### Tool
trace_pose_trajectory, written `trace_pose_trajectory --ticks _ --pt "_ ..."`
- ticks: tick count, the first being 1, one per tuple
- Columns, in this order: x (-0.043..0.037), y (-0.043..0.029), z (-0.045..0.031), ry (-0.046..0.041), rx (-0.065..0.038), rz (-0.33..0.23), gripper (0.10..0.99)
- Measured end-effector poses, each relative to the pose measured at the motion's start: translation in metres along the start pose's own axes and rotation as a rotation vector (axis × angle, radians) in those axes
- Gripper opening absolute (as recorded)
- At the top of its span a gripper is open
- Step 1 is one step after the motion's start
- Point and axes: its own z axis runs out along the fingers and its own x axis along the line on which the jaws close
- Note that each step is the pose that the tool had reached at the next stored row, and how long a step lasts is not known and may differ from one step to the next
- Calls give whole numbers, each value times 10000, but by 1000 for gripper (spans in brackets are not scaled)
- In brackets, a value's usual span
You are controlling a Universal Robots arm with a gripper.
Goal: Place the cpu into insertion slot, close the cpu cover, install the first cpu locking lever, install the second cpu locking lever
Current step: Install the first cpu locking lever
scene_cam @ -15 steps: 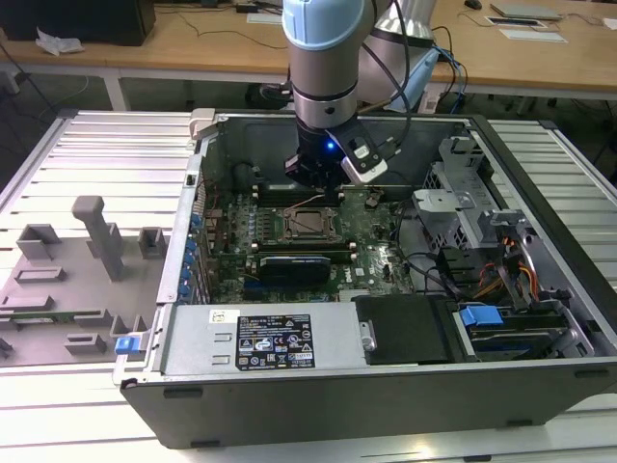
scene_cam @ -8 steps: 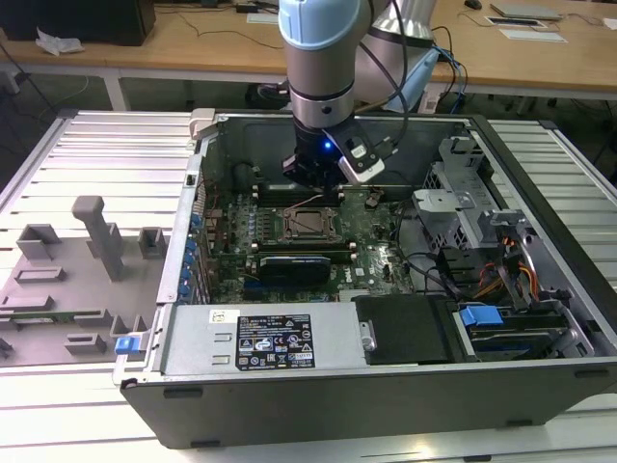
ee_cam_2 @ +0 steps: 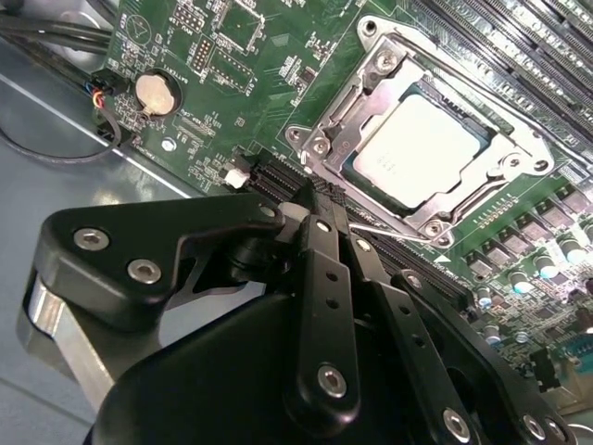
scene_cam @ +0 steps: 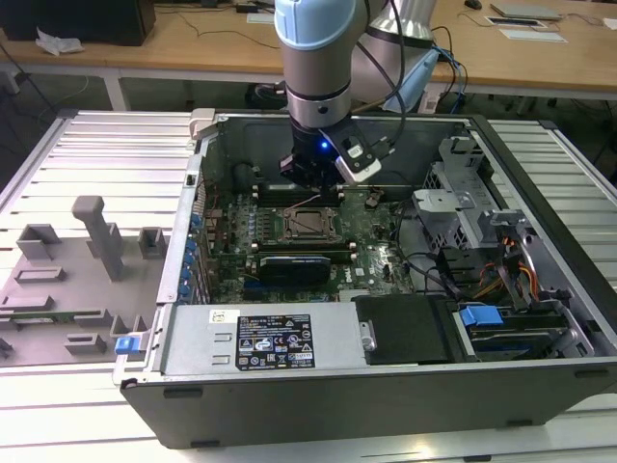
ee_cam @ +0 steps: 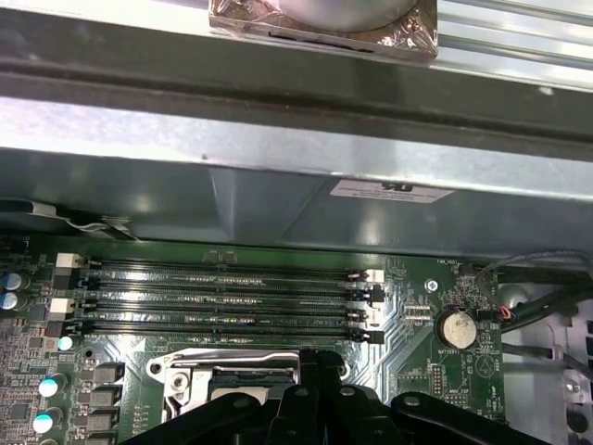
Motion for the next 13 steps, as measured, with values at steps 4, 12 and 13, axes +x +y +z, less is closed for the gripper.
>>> trace_pose_trajectory --ticks 4,12,13 --pt "4 26 7 -2 0 0 106" --pt "87 102 12 -67 4 -13 106" --pt "111 104 14 -92 3 -16 106"
